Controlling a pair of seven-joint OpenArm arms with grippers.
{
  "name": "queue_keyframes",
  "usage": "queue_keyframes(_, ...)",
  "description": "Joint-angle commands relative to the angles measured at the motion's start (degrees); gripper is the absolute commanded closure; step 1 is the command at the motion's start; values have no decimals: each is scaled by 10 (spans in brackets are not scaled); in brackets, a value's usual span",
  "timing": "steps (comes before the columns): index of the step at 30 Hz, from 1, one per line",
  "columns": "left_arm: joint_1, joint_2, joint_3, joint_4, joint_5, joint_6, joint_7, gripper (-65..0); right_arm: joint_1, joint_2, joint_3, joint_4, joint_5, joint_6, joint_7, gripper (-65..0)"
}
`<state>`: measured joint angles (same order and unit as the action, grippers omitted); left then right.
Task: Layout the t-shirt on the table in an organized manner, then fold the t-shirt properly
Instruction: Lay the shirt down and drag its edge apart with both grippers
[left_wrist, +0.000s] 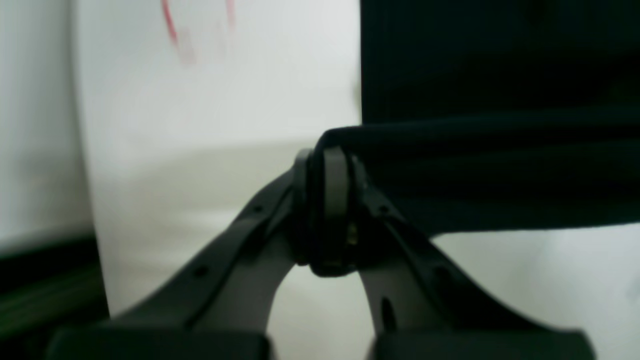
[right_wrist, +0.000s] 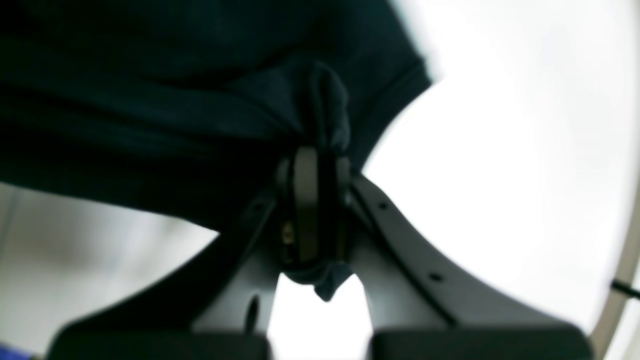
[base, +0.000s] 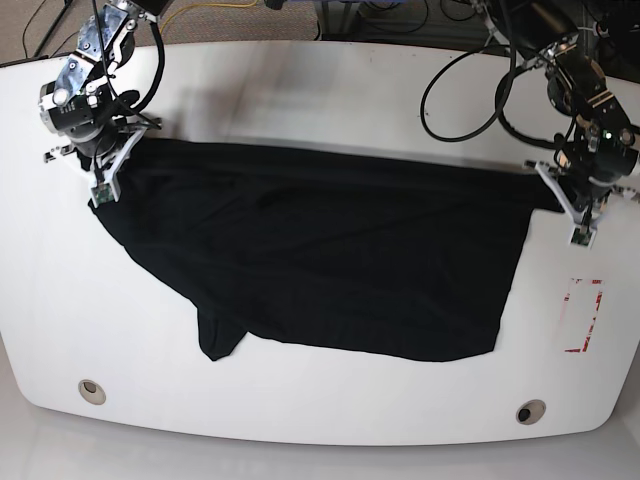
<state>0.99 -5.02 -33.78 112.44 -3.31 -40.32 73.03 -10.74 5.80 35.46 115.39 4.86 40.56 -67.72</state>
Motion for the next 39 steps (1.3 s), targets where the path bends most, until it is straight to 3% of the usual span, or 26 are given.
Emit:
queue_keyframes(1, 27, -21, -13, 9, 20, 3, -7, -6, -16, 3, 6, 10, -24, -6, 2, 0)
queue_keyframes(9, 124, -36, -35, 8, 23, 3, -31, -6, -74, -10, 5, 10, -24, -6, 17, 0)
queue_keyframes(18, 168, -36, -35, 8, 23, 3, -35, -6, -119, -22, 4, 10, -24, -6, 55, 0)
queue_keyframes(39, 37, -47, 24, 0, 25, 3, -35, -6, -108, -21, 6, 10, -28, -6, 64, 0)
